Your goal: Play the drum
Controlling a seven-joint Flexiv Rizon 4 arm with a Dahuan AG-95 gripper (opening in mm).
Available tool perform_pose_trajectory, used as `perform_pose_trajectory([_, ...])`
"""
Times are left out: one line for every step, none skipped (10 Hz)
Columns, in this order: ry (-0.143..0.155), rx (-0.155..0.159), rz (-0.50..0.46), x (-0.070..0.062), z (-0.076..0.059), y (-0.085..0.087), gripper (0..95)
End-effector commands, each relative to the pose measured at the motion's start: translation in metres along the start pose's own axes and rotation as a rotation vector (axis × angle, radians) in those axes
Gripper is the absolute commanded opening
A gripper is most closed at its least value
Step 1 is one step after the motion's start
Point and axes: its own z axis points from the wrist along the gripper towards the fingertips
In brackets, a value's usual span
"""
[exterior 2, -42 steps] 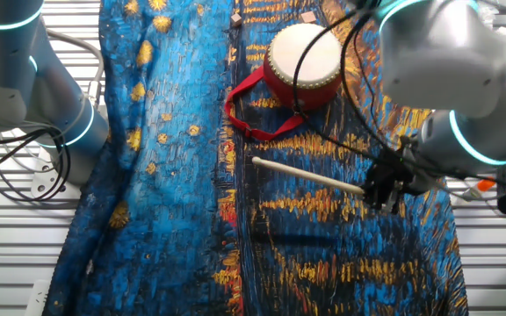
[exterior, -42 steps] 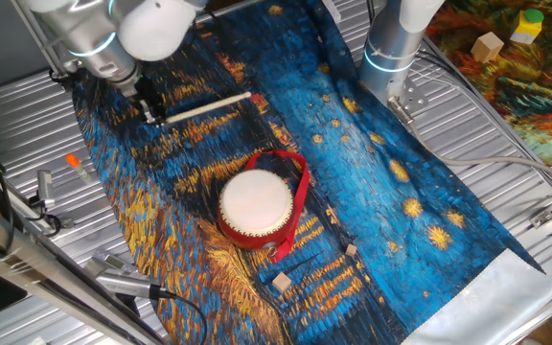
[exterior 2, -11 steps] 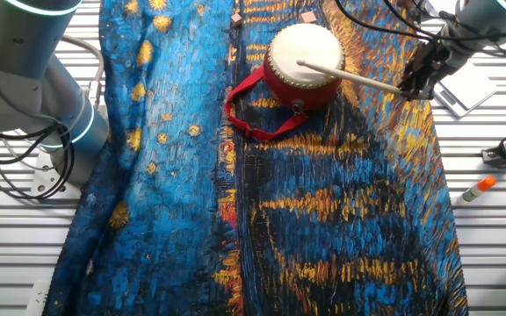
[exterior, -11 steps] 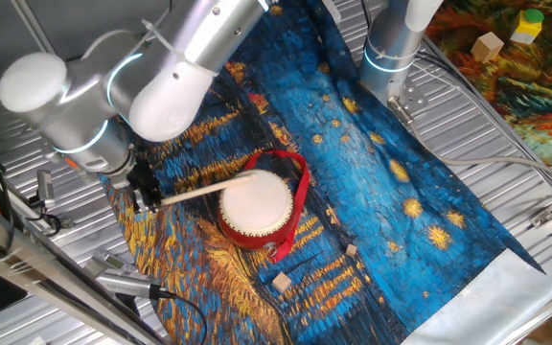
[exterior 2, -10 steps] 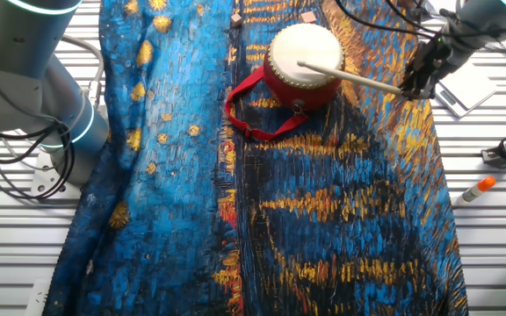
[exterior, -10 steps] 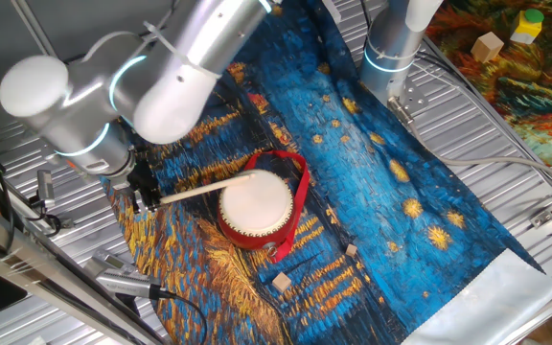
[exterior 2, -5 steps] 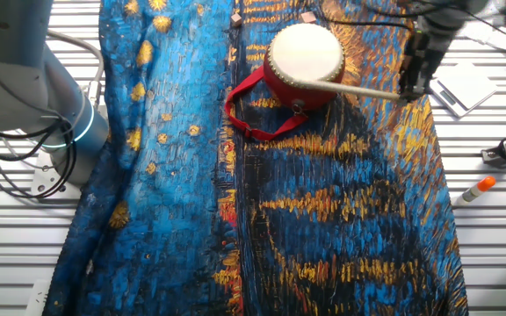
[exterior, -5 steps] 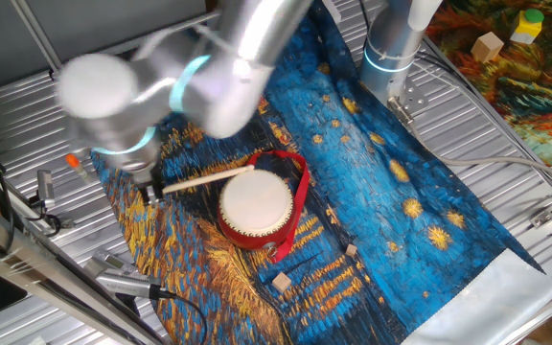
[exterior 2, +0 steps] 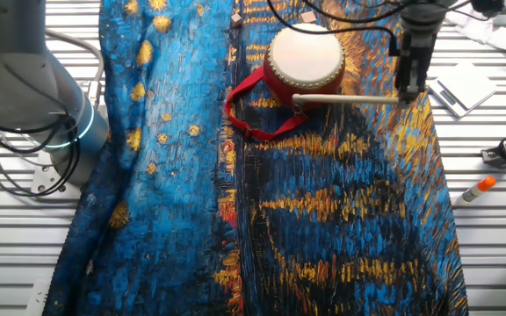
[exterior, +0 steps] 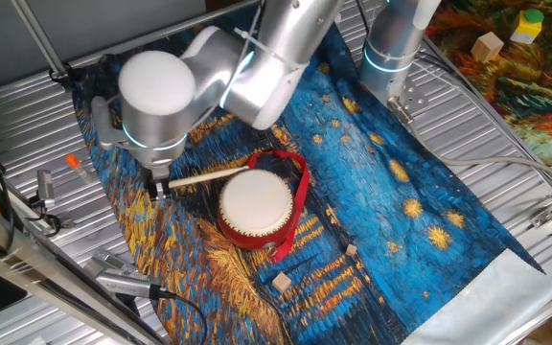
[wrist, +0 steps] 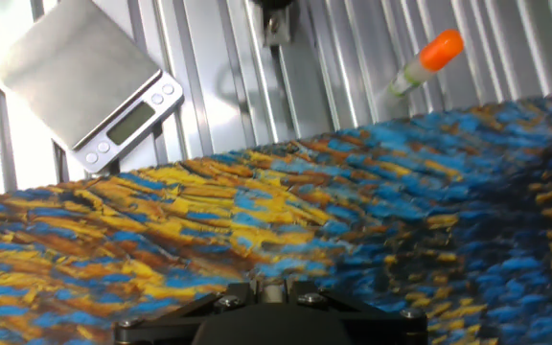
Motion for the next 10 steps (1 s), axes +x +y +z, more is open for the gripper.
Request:
perform_pose_trajectory([0.517,-0.265,0.055,0.0,0.001,-0.002,0.0])
perform_pose_trajectory([0.518,-0.264,0.055,0.0,0.001,-0.002,0.0])
perform_pose_trajectory([0.518,-0.26,0.055,0.0,0.001,-0.002,0.0])
perform_pose_trajectory([0.518,-0.257,0.055,0.0,0.001,-0.002,0.0])
perform_pose_trajectory([0.518,-0.256,0.055,0.0,0.001,-0.002,0.0])
perform_pose_trajectory([0.517,-0.256,0.055,0.0,0.001,-0.002,0.0])
perform_pose_trajectory([0.514,-0.258,0.056,0.0,0.002,-0.002,0.0])
perform_pose_trajectory([0.509,-0.254,0.057,0.0,0.002,0.0,0.0])
perform_pose_trajectory([0.497,-0.221,0.059,0.0,0.003,0.01,0.0])
perform_pose_trajectory([0.489,-0.208,0.06,0.001,0.004,0.017,0.0])
